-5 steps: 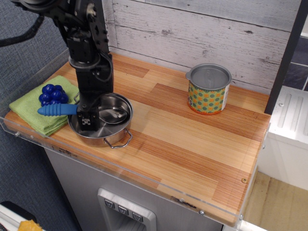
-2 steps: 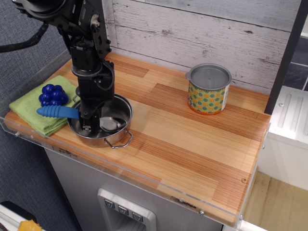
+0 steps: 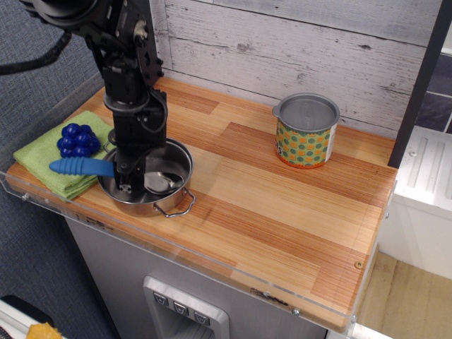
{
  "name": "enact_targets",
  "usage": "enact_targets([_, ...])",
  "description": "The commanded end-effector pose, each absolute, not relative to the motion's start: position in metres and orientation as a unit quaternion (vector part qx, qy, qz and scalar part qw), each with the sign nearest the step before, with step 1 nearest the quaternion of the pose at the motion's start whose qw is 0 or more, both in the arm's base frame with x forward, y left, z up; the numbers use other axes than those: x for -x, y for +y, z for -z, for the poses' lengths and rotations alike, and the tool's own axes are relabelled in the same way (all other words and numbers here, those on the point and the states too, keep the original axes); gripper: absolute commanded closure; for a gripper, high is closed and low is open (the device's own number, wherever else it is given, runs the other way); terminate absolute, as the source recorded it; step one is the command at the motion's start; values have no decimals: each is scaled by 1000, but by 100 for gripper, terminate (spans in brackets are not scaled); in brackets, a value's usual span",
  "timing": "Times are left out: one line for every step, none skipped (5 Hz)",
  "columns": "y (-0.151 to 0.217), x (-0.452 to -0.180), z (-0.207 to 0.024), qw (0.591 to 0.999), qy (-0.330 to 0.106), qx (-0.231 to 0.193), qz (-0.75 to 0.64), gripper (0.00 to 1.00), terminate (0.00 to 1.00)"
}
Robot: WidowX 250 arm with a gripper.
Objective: Move the blue spoon into the empty space next to the can.
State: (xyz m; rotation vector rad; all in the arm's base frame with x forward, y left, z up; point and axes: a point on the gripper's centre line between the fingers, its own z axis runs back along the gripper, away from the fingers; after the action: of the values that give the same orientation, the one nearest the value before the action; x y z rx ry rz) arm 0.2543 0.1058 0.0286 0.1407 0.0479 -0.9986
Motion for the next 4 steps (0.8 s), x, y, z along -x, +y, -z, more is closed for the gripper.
enact_targets([95,-260,-63,873,14,-119,473,100,0])
enact_targets([91,-259,-84,871,7,-126,474,100,0])
enact_targets([88,-266,-106,866,-11,-109,488,100,0])
enact_targets([79,-280,-114,846,-20,-107,522,100,0])
